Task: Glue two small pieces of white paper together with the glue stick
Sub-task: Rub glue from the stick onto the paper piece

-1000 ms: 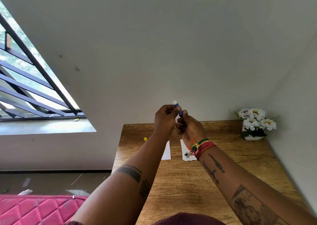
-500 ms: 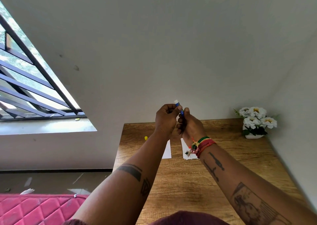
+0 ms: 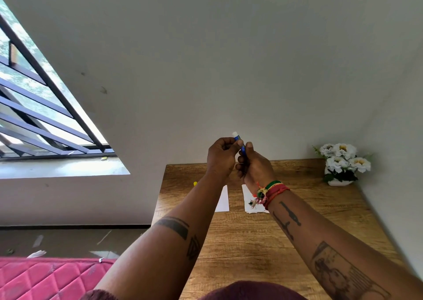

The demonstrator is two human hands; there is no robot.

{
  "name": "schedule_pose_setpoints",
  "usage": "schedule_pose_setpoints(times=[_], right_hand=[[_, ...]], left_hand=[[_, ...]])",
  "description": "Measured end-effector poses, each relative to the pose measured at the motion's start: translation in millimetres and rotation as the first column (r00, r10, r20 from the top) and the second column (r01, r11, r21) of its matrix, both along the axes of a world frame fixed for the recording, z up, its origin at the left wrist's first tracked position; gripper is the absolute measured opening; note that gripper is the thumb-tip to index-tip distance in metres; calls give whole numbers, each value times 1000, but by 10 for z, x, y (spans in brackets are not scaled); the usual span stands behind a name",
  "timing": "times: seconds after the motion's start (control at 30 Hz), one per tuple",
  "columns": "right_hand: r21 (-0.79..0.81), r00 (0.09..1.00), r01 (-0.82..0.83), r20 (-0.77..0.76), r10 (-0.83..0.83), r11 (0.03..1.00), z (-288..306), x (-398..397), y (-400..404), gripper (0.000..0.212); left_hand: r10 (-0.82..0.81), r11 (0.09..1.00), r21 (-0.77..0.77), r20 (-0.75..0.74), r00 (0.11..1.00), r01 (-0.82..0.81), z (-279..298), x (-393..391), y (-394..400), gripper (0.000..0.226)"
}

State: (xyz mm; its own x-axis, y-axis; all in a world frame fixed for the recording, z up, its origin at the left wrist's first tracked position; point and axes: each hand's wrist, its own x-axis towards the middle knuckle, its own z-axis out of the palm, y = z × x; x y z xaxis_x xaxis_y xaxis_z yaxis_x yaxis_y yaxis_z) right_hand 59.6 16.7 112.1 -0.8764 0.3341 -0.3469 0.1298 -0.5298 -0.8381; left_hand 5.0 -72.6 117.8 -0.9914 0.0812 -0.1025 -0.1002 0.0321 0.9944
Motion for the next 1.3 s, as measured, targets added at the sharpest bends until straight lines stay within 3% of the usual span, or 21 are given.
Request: schedule_pose_setpoints(times=[0.2,0.37,0.6,0.7,0.77,0.8,0.87,0.93,1.07,1.17,1.3], right_hand=[[-15,999,-29,22,29,999,-35,9,6,51],[-64,994,-74,-87,68,995,-115,7,10,44],[-101,996,-46,-83,37,994,-331,18,65,27],[-39,997,-40,-70,37,998,-451,-1,100,22],[-17,999,-22,-38,22,1000,-543,-28,127,15],[-3,1000,-14,-12,14,1000,-603,-43,143,14],[73,999,-23,49,20,997,-733,-68,174,15],[209,992,-71,118,47,975,-884,-104,200,15],[501,963,-220,251,103,837,-1172,-174,211,13],[671,936,-337,317,156,660,-1299,-240,196,15],[780,913,-408,352,207,474,-1381,-349,151,17]], left_hand=[[-21,1000,-17,1,1000,21,2,20,-21,17],[-20,999,51,67,998,16,-50,62,-86,16],[-87,994,75,149,985,77,-296,77,-235,18],[-127,992,6,123,984,127,-468,60,-337,17],[-153,975,-144,107,982,168,-583,4,-439,19],[-181,930,-310,83,980,198,-662,-31,-509,21],[-283,724,-645,46,958,244,-843,-66,-682,23],[-366,535,-807,47,929,251,-1035,-76,-846,26],[-526,295,-924,57,849,244,-1314,-88,-985,34],[-573,240,-922,117,811,303,-1412,-113,-932,39],[-641,85,-949,182,746,304,-1555,-134,-900,44]])
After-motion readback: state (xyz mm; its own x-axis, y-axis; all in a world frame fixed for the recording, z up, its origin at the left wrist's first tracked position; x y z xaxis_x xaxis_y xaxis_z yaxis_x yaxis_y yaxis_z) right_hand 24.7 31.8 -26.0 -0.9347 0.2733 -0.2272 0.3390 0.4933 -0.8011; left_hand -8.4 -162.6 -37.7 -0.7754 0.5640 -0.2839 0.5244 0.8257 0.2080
